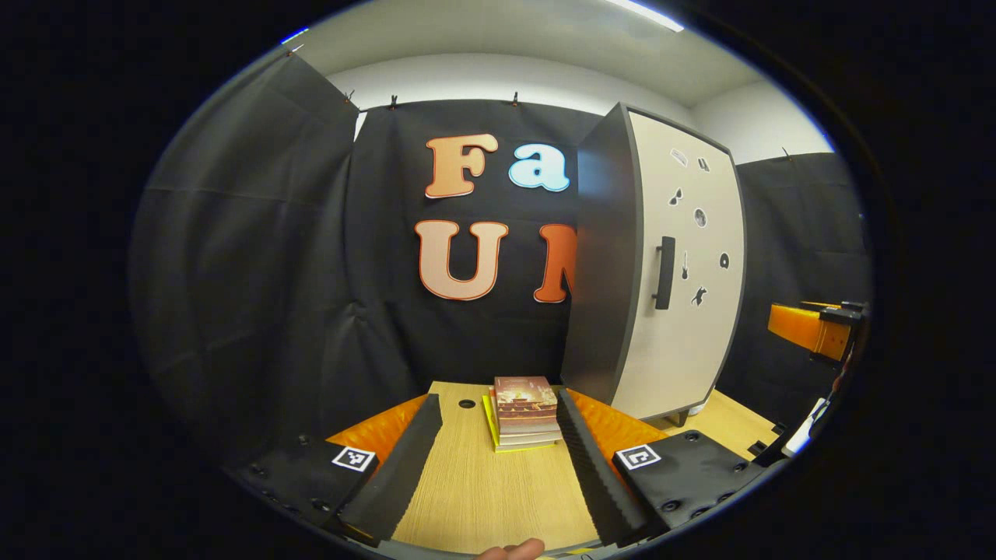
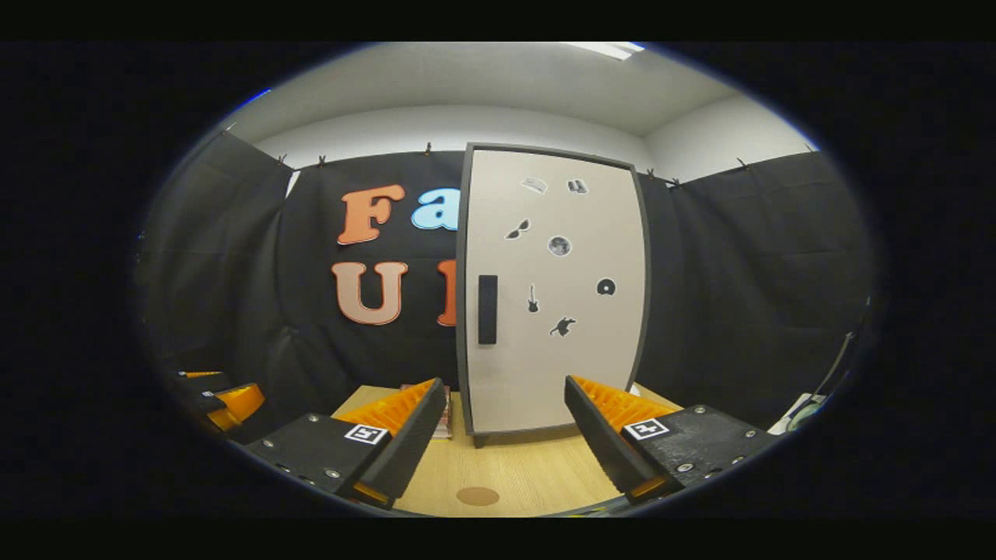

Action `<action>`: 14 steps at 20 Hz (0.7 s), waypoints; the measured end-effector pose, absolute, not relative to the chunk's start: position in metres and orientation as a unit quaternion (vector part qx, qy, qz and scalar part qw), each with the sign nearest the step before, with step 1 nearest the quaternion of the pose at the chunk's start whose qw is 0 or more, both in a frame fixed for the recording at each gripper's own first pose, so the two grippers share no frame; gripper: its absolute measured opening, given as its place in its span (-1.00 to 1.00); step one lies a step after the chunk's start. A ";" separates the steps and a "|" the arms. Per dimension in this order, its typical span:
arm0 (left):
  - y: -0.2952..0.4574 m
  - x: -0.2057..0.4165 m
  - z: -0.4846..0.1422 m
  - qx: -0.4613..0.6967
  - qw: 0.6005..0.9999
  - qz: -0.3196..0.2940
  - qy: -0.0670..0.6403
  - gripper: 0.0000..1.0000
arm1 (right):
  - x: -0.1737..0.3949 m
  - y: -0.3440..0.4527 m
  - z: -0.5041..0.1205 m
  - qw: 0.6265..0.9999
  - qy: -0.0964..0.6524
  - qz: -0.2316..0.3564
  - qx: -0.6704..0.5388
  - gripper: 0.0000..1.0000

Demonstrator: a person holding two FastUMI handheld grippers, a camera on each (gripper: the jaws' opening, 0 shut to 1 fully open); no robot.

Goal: Open the cabinet door with the right hand, grasp the bottle in the cabinet with the left hand and place it on the coaster, then close the cabinet door with the right hand.

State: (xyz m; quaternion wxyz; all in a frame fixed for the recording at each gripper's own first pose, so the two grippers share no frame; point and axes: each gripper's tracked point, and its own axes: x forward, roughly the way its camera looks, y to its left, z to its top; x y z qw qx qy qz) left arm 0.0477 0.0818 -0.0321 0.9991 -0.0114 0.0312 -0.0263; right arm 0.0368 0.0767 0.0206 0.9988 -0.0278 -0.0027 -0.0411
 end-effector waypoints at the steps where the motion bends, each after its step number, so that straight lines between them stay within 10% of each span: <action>1: 0.087 0.054 -0.034 -0.011 0.999 -0.020 0.034 0.93 | 0.050 0.081 0.022 0.999 -0.003 -0.035 -0.029 0.89; 14: 0.124 0.141 -0.048 0.001 0.996 0.074 0.041 0.94 | 0.258 0.079 0.046 1.000 -0.012 0.011 -0.025 0.90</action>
